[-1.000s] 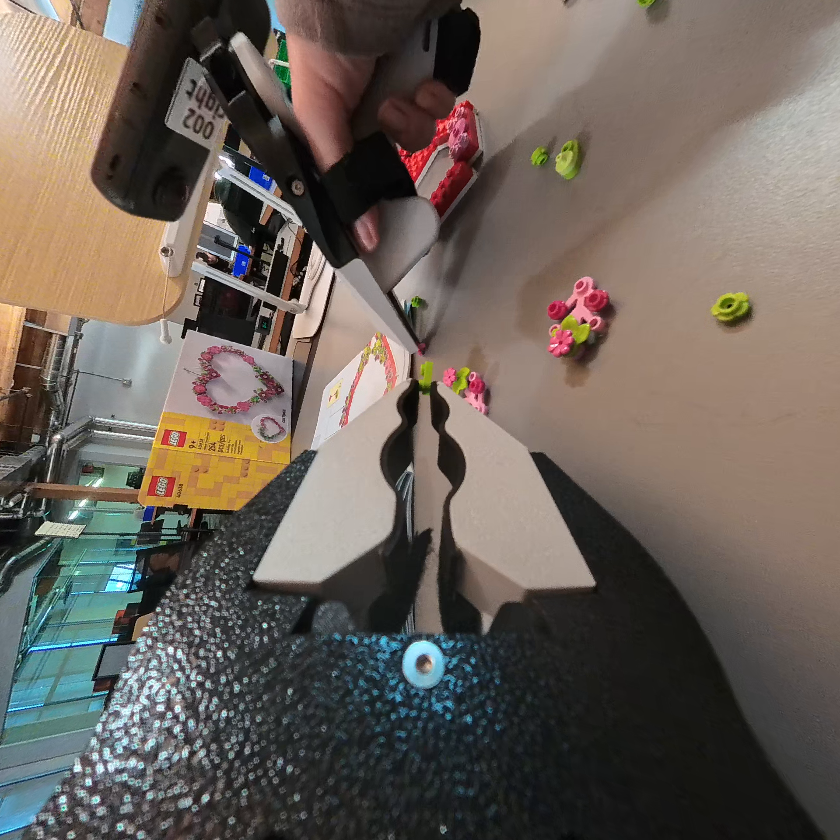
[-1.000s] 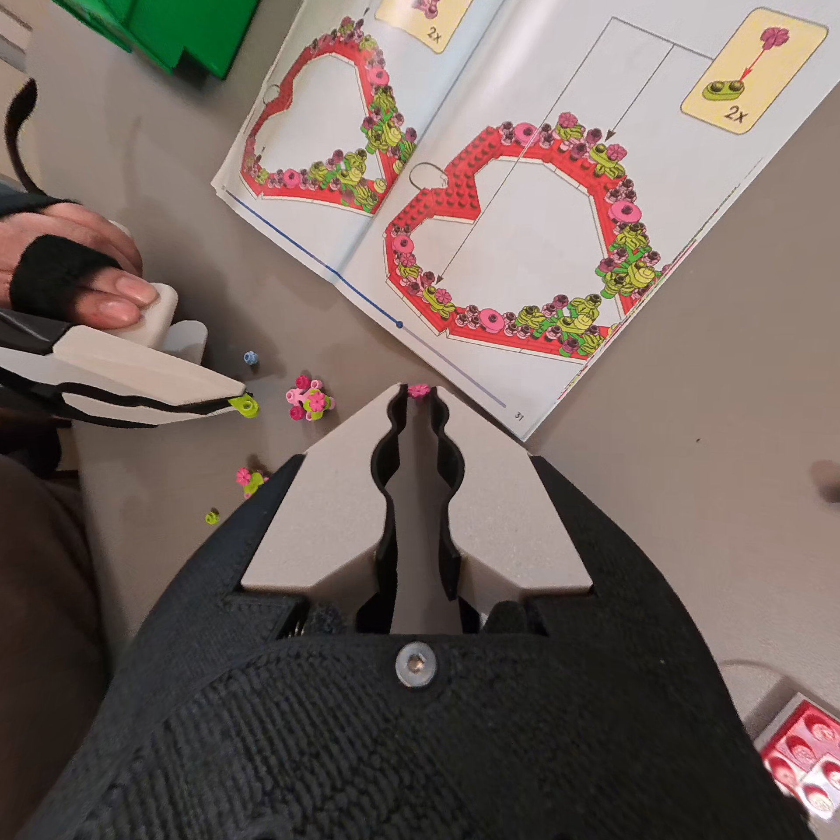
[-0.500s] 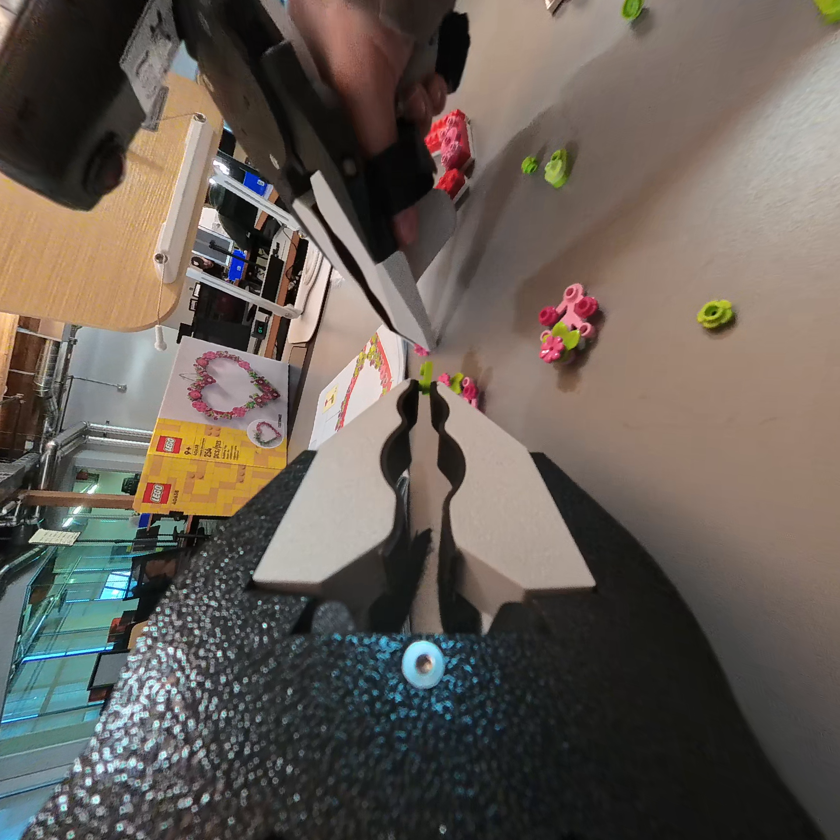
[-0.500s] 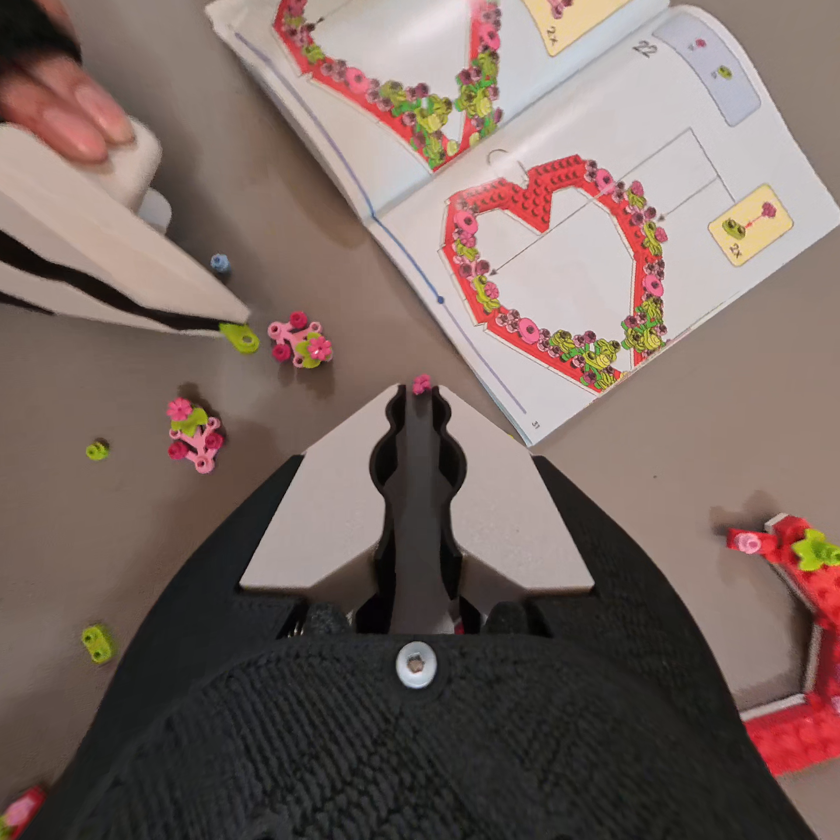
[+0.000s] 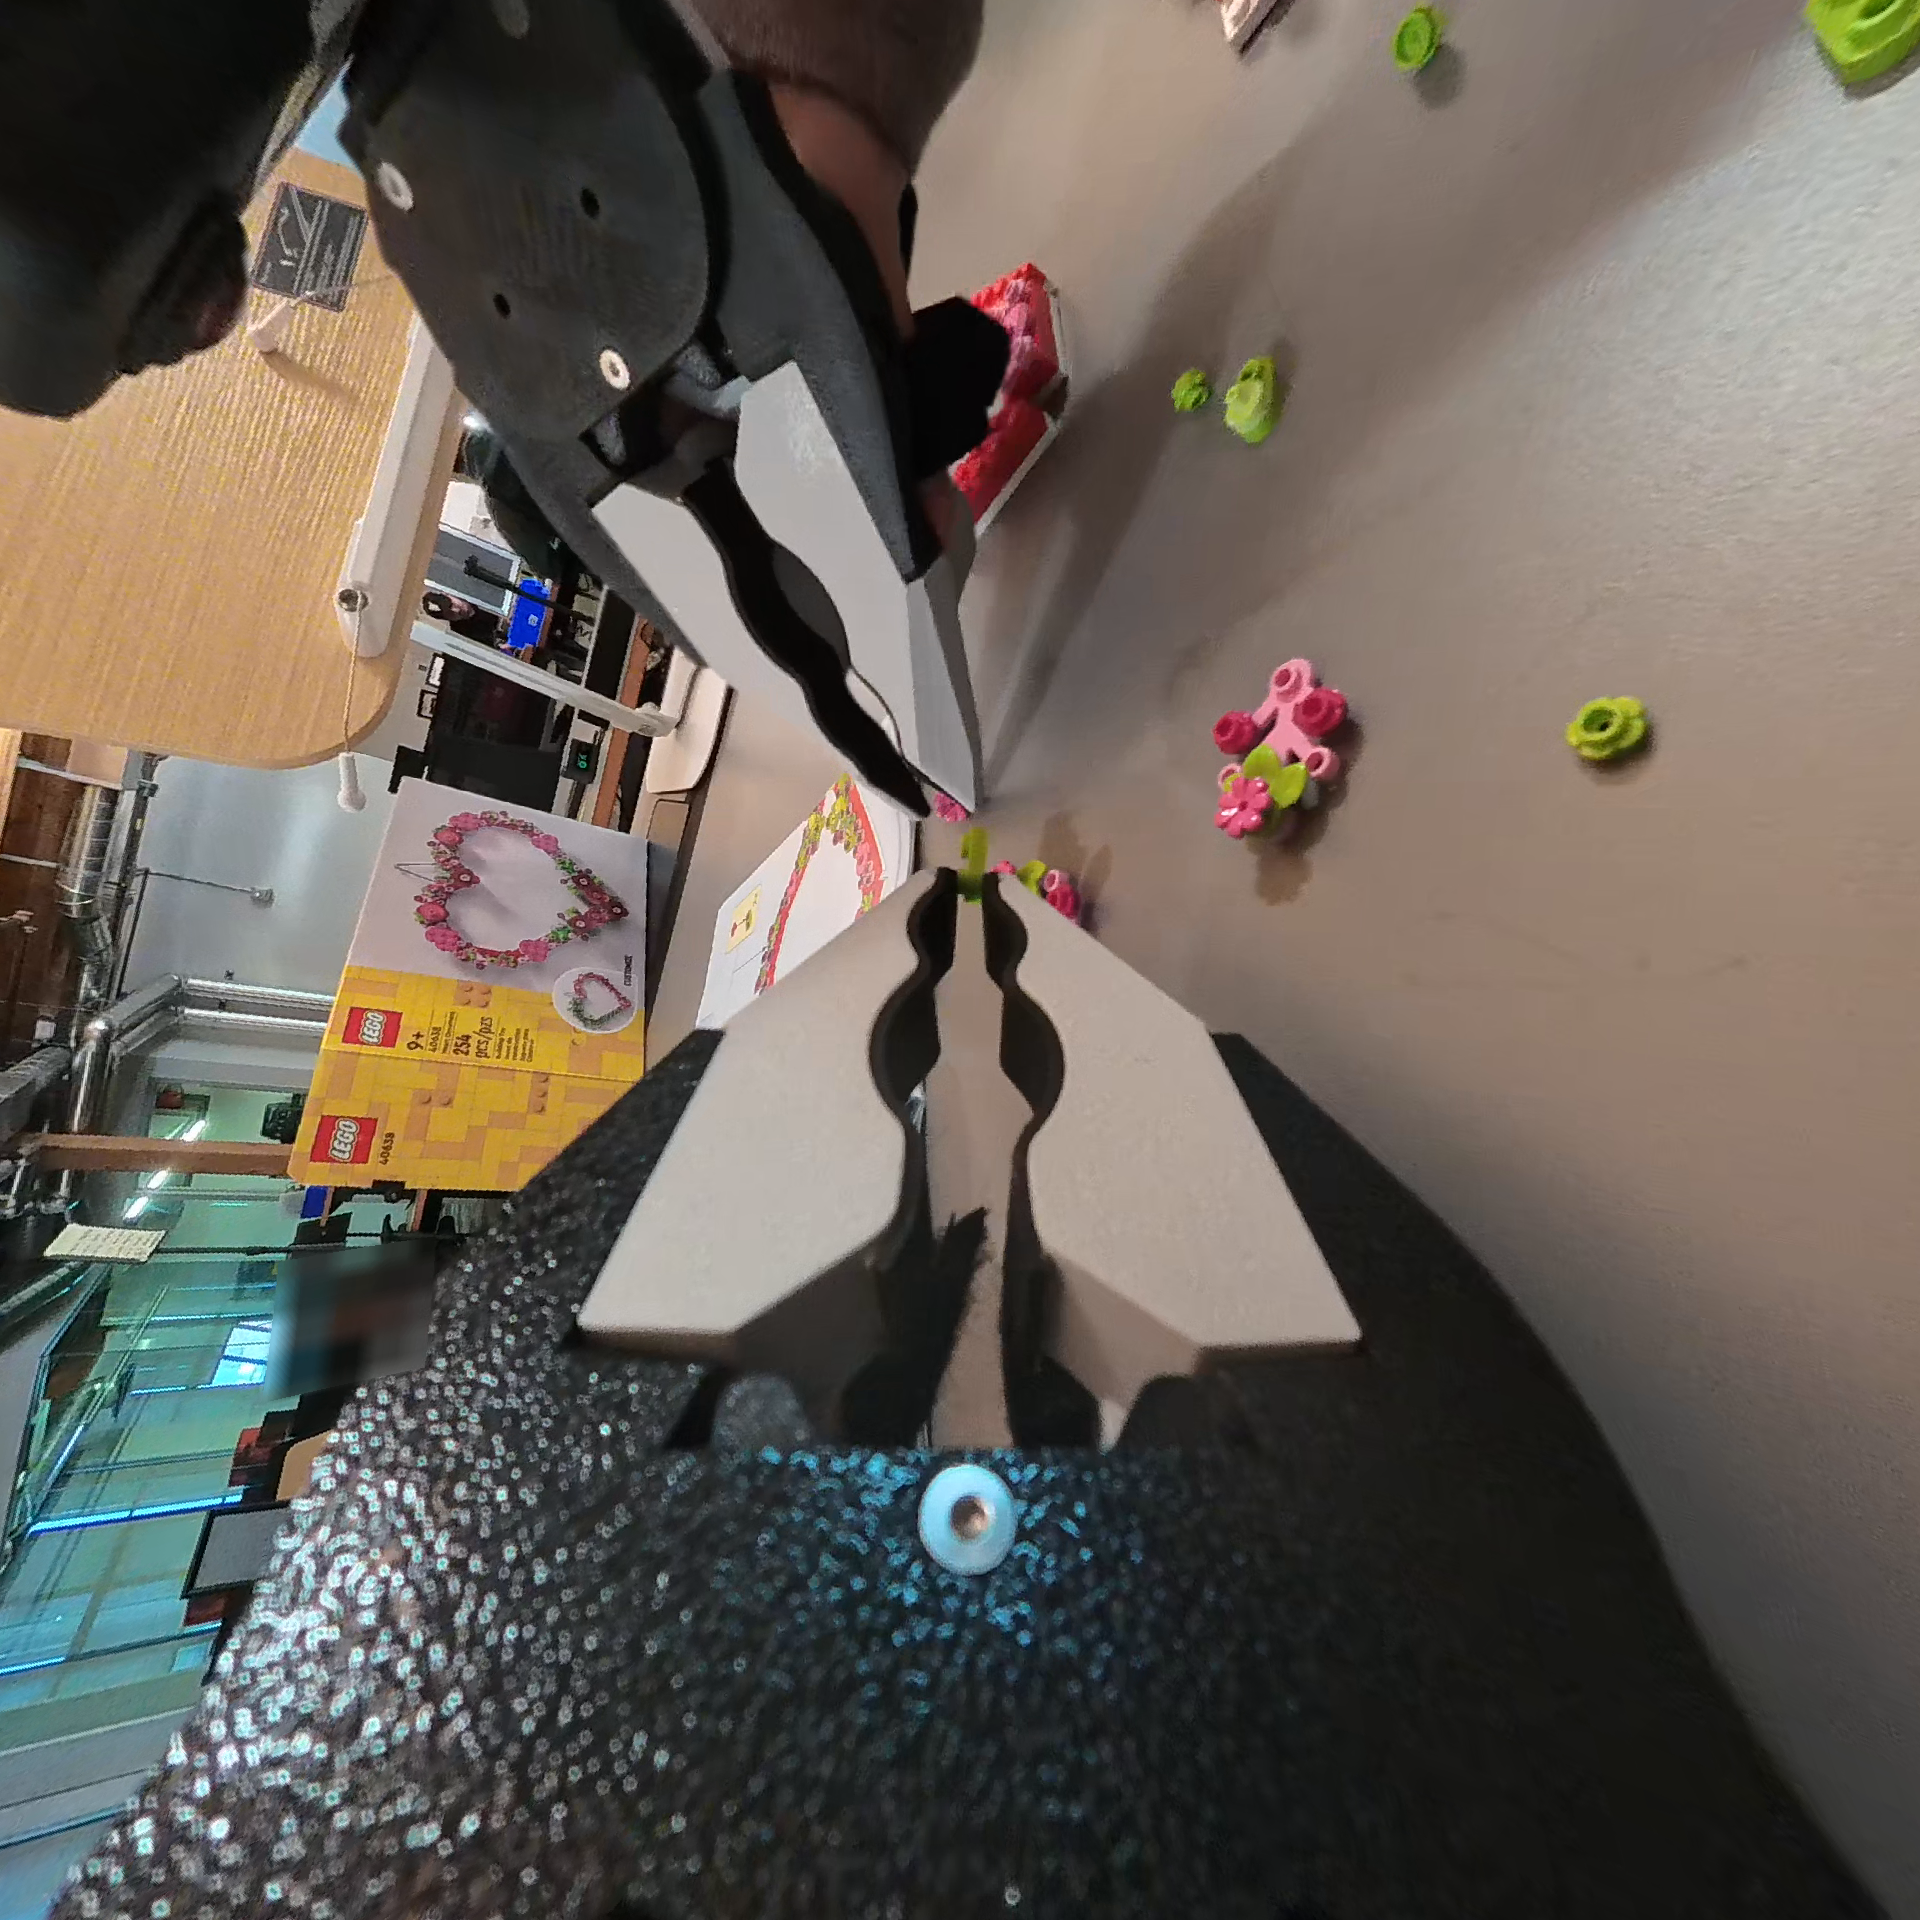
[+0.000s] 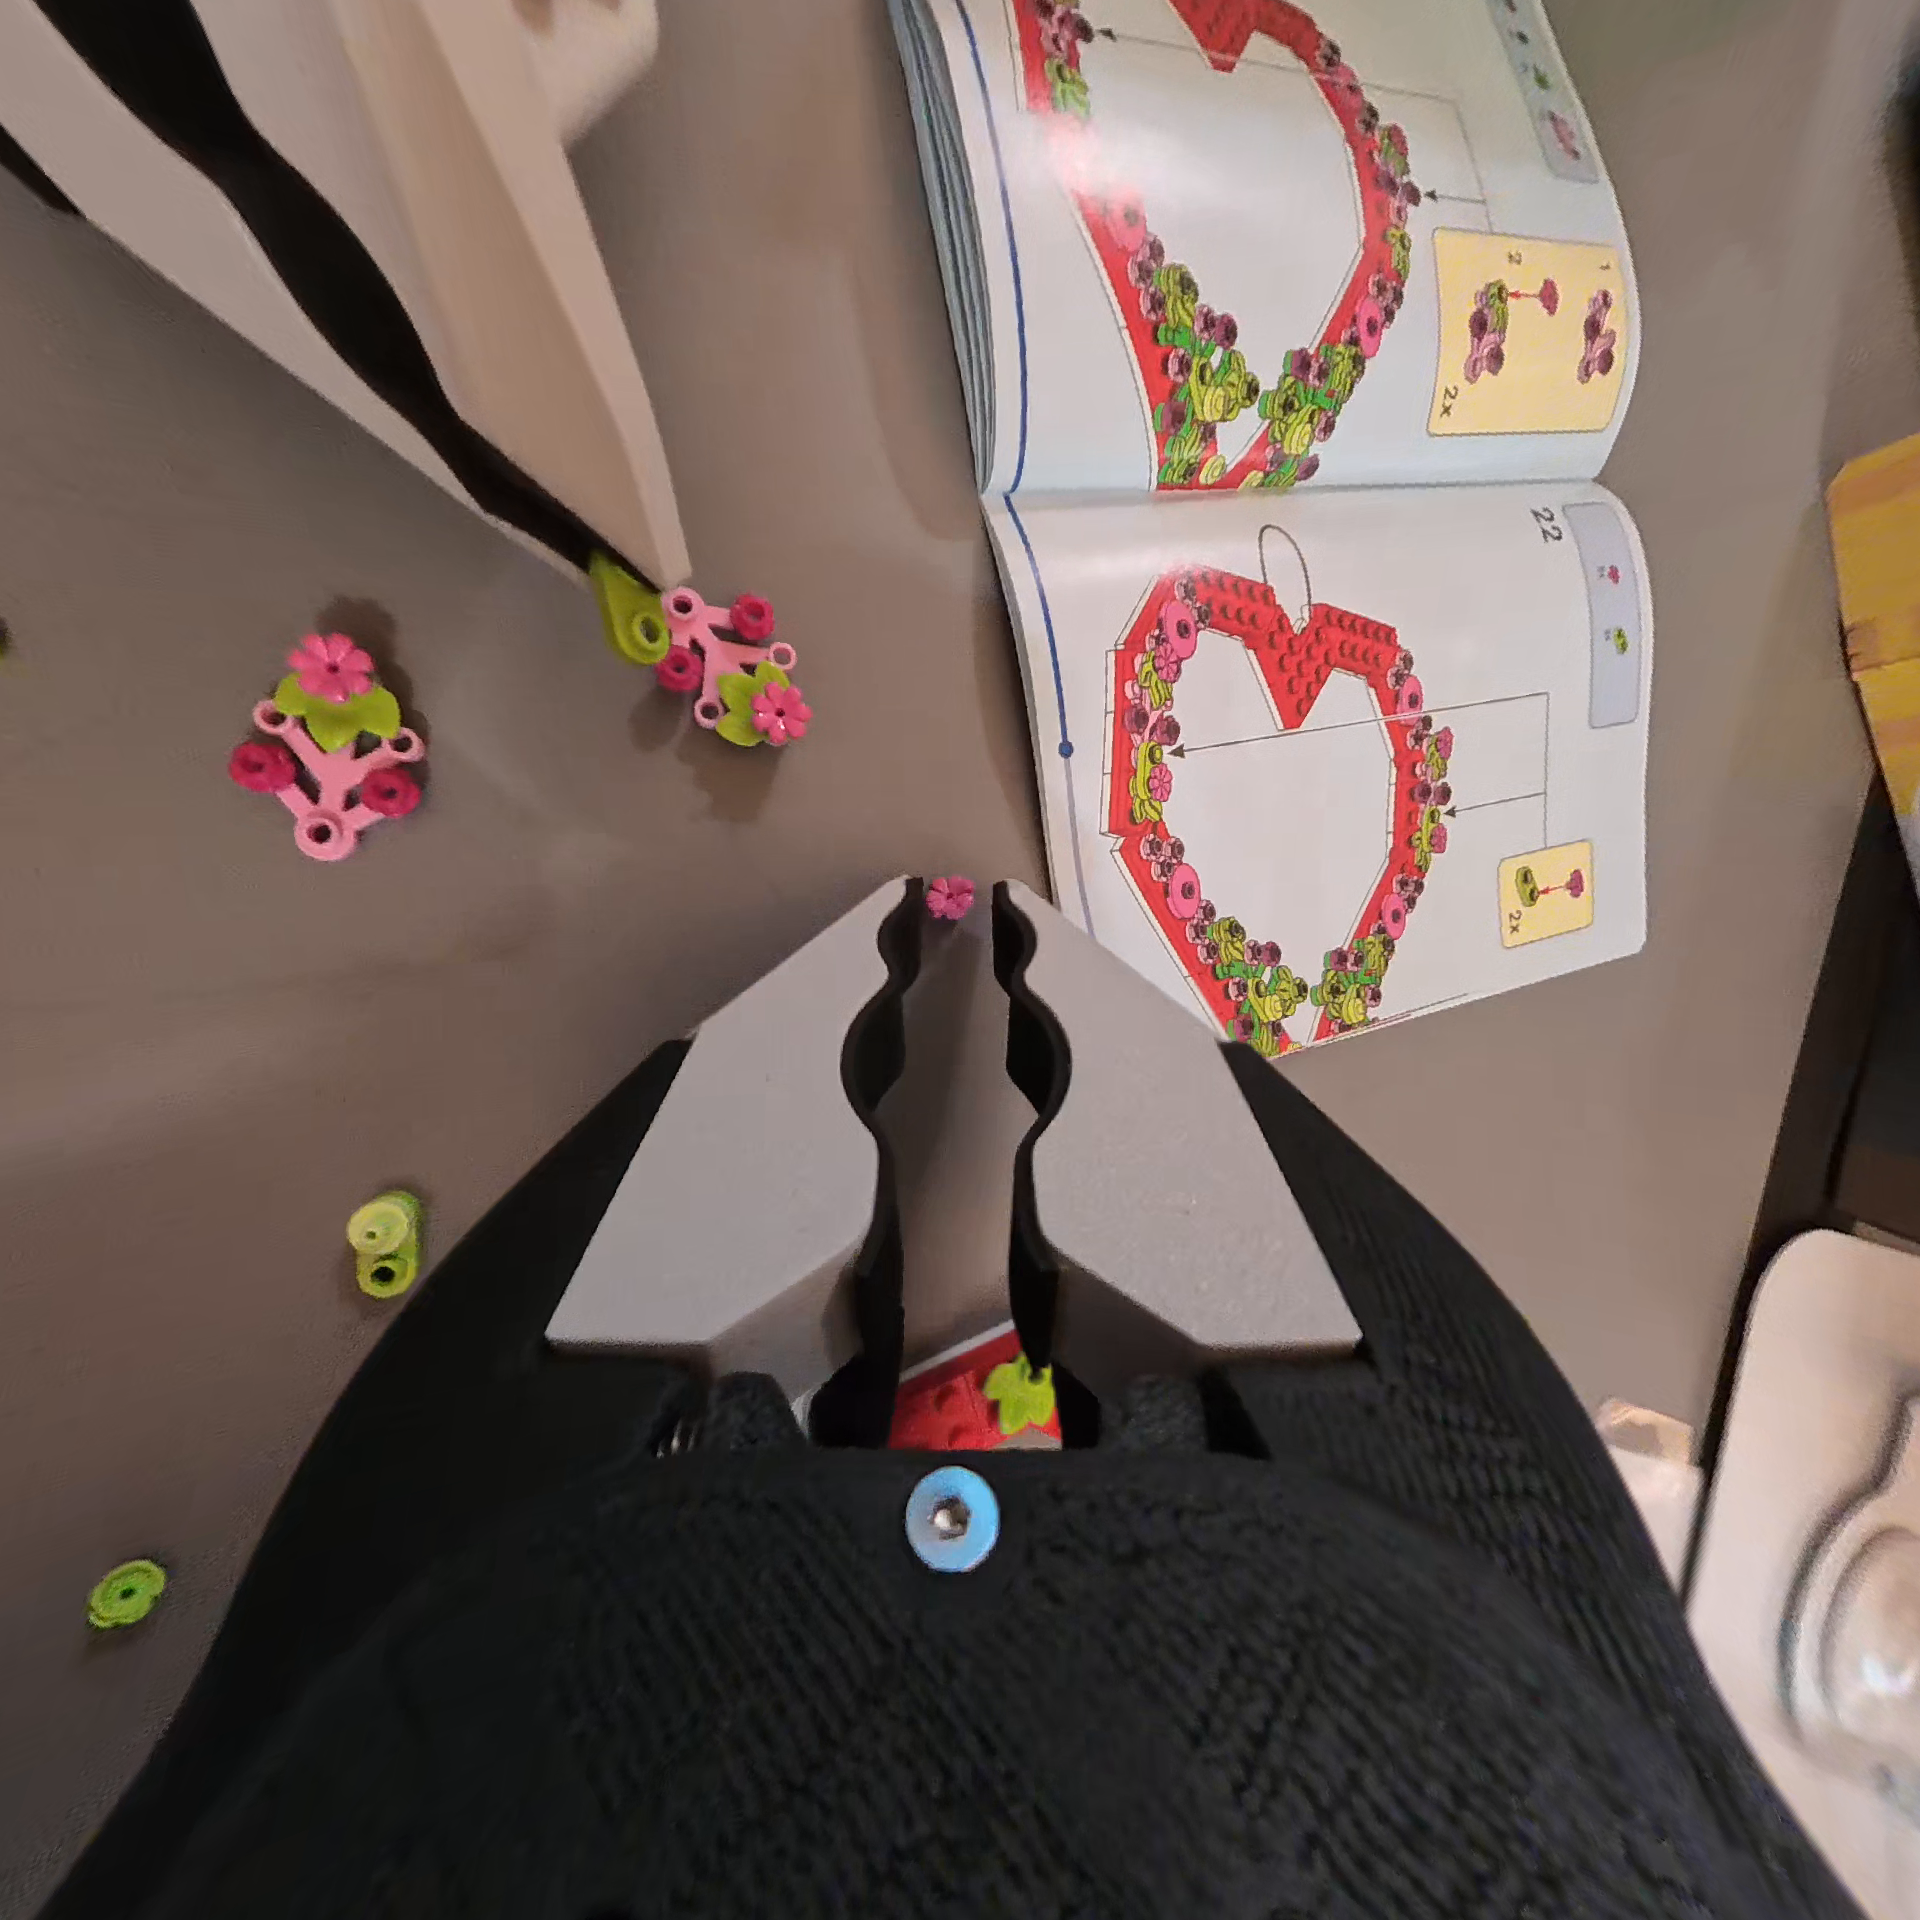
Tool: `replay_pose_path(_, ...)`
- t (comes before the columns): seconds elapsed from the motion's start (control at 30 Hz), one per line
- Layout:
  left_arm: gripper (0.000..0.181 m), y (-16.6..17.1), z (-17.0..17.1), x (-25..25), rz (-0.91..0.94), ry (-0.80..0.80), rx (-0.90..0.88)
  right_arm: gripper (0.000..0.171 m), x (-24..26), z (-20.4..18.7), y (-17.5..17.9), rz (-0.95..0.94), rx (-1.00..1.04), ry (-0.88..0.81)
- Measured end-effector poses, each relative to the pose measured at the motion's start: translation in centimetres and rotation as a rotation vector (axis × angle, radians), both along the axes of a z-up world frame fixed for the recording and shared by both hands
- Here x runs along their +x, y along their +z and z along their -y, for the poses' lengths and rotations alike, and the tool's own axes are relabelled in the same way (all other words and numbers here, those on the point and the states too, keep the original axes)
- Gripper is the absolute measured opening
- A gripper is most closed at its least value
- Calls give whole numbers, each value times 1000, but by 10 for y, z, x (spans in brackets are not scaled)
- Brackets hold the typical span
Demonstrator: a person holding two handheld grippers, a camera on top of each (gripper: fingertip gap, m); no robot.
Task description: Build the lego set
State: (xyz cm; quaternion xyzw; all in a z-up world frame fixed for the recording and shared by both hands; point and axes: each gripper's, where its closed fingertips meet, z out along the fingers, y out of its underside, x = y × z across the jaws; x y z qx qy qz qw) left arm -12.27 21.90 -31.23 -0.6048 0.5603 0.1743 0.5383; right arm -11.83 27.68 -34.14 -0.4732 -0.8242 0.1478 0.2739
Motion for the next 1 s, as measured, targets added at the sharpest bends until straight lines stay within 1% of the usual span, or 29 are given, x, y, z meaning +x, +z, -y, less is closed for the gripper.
replay_pose_path(0.03, 3, 0, 0, 0, 0, 0, 0, 12, 0, 0, 0, 6, 12, 17)
replay_pose_path(0.23, 3, 0, 0, 1, 3, -3, -4, 9, 0, 2, 0, 22, 103, 108)
replay_pose_path(0.3, 3, 0, 0, 1, 2, -4, -3, 8, 0, 2, -1, 24, 112, 115)
replay_pose_path(0.37, 3, 0, 0, 1, 1, -5, -2, 7, -1, 2, -1, 24, 100, 101)
replay_pose_path(0.43, 3, 0, 0, 1, 1, -7, 3, 1, -4, -1, 4, -19, 52, 30)
replay_pose_path(0.47, 3, 1, 0, 1, 1, -6, 5, 1, -8, -2, 10, -67, -10, -27)
replay_pose_path(0.57, 3, 1, 0, 1, 2, -4, 5, 0, -15, 5, 31, -215, -329, -180)
replay_pose_path(0.67, 3, 1, 0, 1, 2, -6, 8, 0, -15, 15, 43, -280, -659, -302)
replay_pose_path(0.77, 3, 2, 0, 1, 0, -3, 14, 0, -12, 23, 52, -320, -922, -366)
replay_pose_path(0.83, 3, 4, 0, 1, -1, -2, 28, 0, -10, 31, 60, -340, -1082, -378)
replay_pose_path(0.93, 3, 10, 1, 2, -22, -12, 81, 0, -8, 44, 70, -322, -1346, -403)
replay_pose_path(0.97, 3, 12, 1, 3, -32, -17, 102, 0, -7, 48, 72, -307, -1411, -405)
replay_pose_path(1.0, 3, 13, 2, 4, -43, -23, 116, 0, -7, 51, 71, -299, -1434, -410)
